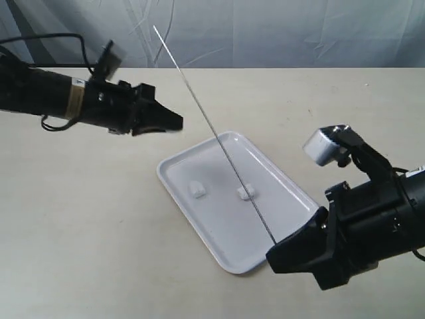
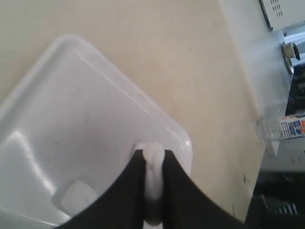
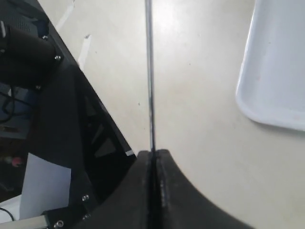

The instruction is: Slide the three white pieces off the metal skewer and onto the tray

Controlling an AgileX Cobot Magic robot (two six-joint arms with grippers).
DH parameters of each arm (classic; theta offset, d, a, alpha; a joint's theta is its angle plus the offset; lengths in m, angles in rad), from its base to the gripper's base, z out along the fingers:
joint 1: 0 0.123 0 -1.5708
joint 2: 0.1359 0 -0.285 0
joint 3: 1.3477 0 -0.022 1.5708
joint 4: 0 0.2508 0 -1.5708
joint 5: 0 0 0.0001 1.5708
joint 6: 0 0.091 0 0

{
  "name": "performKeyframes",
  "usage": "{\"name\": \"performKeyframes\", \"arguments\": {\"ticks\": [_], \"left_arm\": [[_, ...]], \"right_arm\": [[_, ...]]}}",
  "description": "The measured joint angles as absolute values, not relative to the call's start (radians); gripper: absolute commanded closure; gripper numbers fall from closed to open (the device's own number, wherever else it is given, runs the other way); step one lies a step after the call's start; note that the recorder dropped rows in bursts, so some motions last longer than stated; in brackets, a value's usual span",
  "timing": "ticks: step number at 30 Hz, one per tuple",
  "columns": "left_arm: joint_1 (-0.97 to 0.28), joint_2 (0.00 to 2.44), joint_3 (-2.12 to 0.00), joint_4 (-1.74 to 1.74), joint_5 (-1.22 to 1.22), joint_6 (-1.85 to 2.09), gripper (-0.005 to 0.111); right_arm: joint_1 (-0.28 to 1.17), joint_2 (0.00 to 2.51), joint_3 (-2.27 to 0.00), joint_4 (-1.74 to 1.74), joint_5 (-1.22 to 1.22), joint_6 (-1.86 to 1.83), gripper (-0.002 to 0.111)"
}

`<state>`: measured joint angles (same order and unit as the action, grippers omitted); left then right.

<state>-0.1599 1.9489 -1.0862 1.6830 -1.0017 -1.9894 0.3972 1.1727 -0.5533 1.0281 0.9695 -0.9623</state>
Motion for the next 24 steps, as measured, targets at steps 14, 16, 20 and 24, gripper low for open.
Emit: {"name": "performKeyframes", "arguments": {"ticks": [14,16,20,24], "left_arm": [[-0.381,2.117,-1.086,1.63,-0.908,-1.909,0.091],[-0.384,2.127,-1.086,1.631,-0.896,-1.906,0.078],[-0.384,2.145,-1.087,1.63,-0.886,-1.894,0.058],[-0.384,2.149,-1.087,1.612,-0.886,-1.872,0.052]], "right_arm": [[0.397,1.167,-0.569,0.962,0.845,-0.776,0.109],[0.397,1.167,-0.569,0.899,0.804,-0.699,0.109],[0.397,1.167,-0.588,0.732,0.75,-0.551,0.109],[0.397,1.194,-0.641,0.61,0.738,-0.451,0.109]]}}
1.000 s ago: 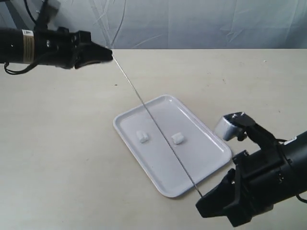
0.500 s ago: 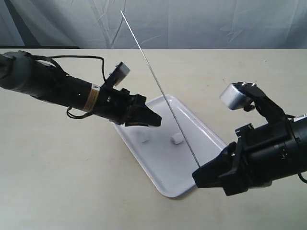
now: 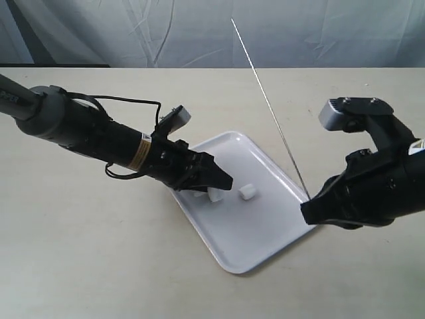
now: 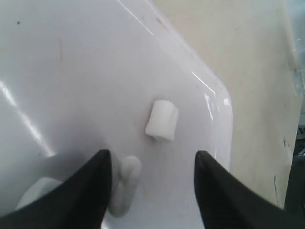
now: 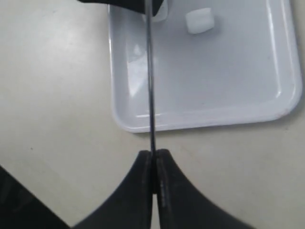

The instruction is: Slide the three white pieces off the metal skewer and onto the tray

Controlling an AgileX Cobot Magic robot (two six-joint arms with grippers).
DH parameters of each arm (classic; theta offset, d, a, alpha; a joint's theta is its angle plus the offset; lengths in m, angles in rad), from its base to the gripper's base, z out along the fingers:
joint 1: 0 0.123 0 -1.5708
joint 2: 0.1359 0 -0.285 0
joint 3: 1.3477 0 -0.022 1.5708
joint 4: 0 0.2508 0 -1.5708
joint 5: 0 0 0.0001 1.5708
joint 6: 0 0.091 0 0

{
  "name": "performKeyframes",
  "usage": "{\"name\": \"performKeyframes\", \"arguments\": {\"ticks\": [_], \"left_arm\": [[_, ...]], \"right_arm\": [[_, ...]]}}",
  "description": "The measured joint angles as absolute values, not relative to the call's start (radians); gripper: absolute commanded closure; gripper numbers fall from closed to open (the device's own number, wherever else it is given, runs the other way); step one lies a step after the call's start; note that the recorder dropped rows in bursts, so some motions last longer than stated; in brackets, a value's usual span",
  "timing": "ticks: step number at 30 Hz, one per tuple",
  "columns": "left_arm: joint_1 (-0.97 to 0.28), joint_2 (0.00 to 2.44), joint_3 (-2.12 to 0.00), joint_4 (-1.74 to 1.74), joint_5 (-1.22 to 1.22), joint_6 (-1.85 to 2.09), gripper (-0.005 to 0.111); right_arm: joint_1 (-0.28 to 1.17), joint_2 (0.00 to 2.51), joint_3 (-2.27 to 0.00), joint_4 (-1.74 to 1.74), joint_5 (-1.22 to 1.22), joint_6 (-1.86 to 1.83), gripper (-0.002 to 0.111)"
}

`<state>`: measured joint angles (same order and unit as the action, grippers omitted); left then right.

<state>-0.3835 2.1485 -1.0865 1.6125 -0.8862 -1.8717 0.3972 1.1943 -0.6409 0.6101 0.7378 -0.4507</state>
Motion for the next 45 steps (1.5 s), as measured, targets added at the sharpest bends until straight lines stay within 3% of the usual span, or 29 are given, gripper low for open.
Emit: {"name": "performKeyframes", "arguments": {"ticks": [9,19,40,41,44,45], "left_arm": [[-0.372,2.118,-1.087,1.631,-0.985,-1.73,0.052],[-0.186,1.901,-1.087,1.736,-1.003,-1.742,0.052],[0.061,1.374,-1.087,1.747,-1.003,-1.729,0.052],[0.07,1.348,-1.084,1.747,-1.0,-1.726,0.052],[0.119,1.17,-1.022,1.747,-0.944,-1.675,0.052],[0.131,1.114,-0.99,1.747,-0.915,-1.655,0.052]], "right_arm": [[0.397,1.414,-0.793,0.528,0.734,-0.392,0.109],[0.397,1.662,-0.848,0.488,0.732,-0.39,0.109],[0.397,1.757,-0.85,0.407,0.862,-0.404,0.109],[0.397,1.757,-0.85,0.401,0.866,-0.401,0.107],[0.397,1.757,-0.85,0.393,0.87,-0.401,0.084],[0.397,1.757,-0.85,0.393,0.87,-0.401,0.082]]}}
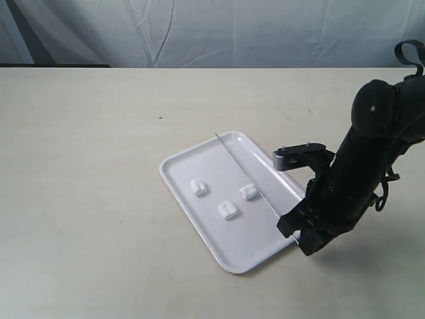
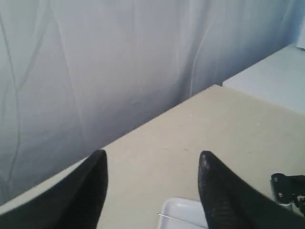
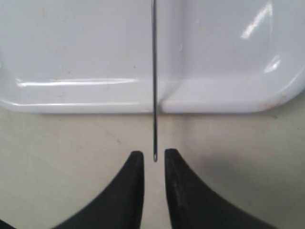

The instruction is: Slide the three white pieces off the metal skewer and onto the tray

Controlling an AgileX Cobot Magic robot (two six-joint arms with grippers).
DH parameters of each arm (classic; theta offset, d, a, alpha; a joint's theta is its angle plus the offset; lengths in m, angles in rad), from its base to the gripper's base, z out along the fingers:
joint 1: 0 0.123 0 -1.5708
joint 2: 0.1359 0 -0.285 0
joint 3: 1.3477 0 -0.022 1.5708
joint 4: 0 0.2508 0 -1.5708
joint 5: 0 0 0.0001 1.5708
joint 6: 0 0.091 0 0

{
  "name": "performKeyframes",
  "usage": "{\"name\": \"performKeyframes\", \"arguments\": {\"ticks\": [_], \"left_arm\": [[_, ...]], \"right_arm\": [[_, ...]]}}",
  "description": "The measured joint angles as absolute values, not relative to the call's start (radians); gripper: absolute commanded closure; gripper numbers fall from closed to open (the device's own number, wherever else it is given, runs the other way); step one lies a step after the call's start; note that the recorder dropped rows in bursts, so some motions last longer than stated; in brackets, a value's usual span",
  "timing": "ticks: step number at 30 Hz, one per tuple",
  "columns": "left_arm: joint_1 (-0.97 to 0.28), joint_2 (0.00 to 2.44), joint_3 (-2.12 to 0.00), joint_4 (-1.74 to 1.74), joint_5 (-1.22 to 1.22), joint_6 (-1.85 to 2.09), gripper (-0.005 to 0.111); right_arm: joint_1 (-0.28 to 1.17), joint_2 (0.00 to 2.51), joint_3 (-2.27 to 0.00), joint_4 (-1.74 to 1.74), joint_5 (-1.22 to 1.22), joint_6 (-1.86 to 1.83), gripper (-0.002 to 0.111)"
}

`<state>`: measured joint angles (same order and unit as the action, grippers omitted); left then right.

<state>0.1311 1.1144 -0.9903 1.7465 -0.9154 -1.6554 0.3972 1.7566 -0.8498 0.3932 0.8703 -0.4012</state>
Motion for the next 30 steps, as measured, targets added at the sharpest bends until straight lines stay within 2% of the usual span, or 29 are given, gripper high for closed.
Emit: {"name": "performKeyframes", "arguments": {"ticks": [8,11,15,20,27,30], "left_arm": [[0.143,0.734,-0.715,1.717,-0.694,-1.545,0.052],[0.143,0.574,-0.562,1.702,-0.626,-1.507,0.052],[0.143,0.336,-0.327,1.653,-0.527,-1.507,0.052],[0.143,0.039,-0.17,1.603,-0.414,-1.581,0.052],[0.143,0.006,-0.078,1.627,-0.409,-1.656,0.052],[0.143,0.005,-0.021,1.56,-0.372,-1.66,0.052]], "right_arm": [[0.397,1.75,-0.85,0.393,0.897,-0.403,0.082],[0.397,1.675,-0.85,0.393,0.898,-0.405,0.084],[0.397,1.477,-0.85,0.404,0.847,-0.409,0.084],[0.397,1.167,-0.802,0.403,0.758,-0.409,0.084],[0.397,0.608,-0.427,0.331,0.337,-0.407,0.084],[0.397,0.507,-0.346,0.28,0.207,-0.407,0.084]]}}
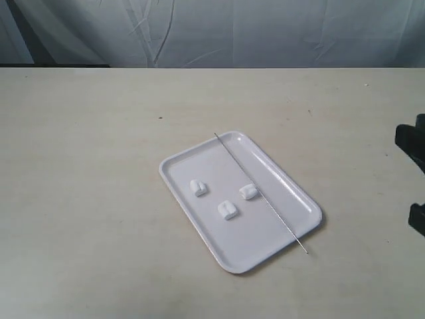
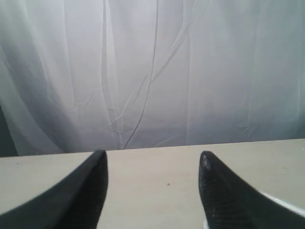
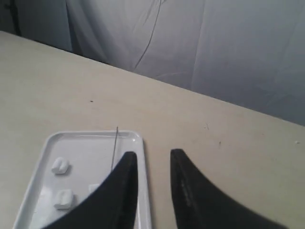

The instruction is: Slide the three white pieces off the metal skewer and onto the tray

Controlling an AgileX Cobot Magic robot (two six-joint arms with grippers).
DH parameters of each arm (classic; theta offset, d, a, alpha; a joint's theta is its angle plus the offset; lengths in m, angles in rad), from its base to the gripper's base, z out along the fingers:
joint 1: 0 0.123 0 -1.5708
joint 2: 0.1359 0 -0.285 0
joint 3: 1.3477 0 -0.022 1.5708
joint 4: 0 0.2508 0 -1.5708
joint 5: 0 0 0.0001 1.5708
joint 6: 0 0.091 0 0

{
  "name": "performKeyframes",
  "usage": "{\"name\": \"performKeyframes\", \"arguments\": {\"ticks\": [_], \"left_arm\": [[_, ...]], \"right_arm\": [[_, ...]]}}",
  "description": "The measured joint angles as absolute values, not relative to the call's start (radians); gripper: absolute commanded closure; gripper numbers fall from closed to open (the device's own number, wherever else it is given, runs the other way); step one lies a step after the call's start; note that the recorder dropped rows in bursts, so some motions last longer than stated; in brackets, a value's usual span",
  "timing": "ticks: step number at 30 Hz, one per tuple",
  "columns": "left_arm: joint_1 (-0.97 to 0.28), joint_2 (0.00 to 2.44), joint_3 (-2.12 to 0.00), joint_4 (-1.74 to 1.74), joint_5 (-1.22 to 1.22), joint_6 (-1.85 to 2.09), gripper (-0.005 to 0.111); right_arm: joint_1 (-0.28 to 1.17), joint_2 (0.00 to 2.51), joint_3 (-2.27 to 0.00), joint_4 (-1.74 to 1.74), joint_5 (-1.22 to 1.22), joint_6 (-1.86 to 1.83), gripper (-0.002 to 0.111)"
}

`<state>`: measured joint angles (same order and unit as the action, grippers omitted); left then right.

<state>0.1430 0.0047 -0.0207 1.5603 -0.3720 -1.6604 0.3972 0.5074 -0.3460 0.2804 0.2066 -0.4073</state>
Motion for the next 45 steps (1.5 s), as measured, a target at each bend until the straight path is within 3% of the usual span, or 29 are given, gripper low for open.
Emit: {"name": "performKeyframes", "arguments": {"ticks": [6,17,25,31,38,45], "left_arm": [[0.146,0.004,-0.005,1.544,-0.437,-1.669,0.052],[0.147,0.002,-0.005,1.637,-0.773,-1.669,0.052],[0.147,0.002,-0.005,1.643,-0.83,-1.669,0.052],[0.147,0.002,-0.005,1.644,-0.83,-1.669,0.052],[0.147,0.002,-0.005,1.645,-0.831,-1.669,0.052],[0.147,0.002,-0.005,1.649,-0.833,-1.669,0.052]], "right_arm": [[0.397,0.469,-0.309,0.252,0.283,-0.407,0.084],[0.397,0.469,-0.307,0.248,0.313,-0.407,0.084],[0.387,0.425,-0.307,0.214,0.296,-0.415,0.086],[0.216,0.227,-0.305,0.166,0.149,-0.411,0.086],[0.031,0.009,-0.298,0.082,0.19,-0.393,0.086],[-0.02,0.006,-0.155,0.063,0.181,-0.223,0.086]]}}
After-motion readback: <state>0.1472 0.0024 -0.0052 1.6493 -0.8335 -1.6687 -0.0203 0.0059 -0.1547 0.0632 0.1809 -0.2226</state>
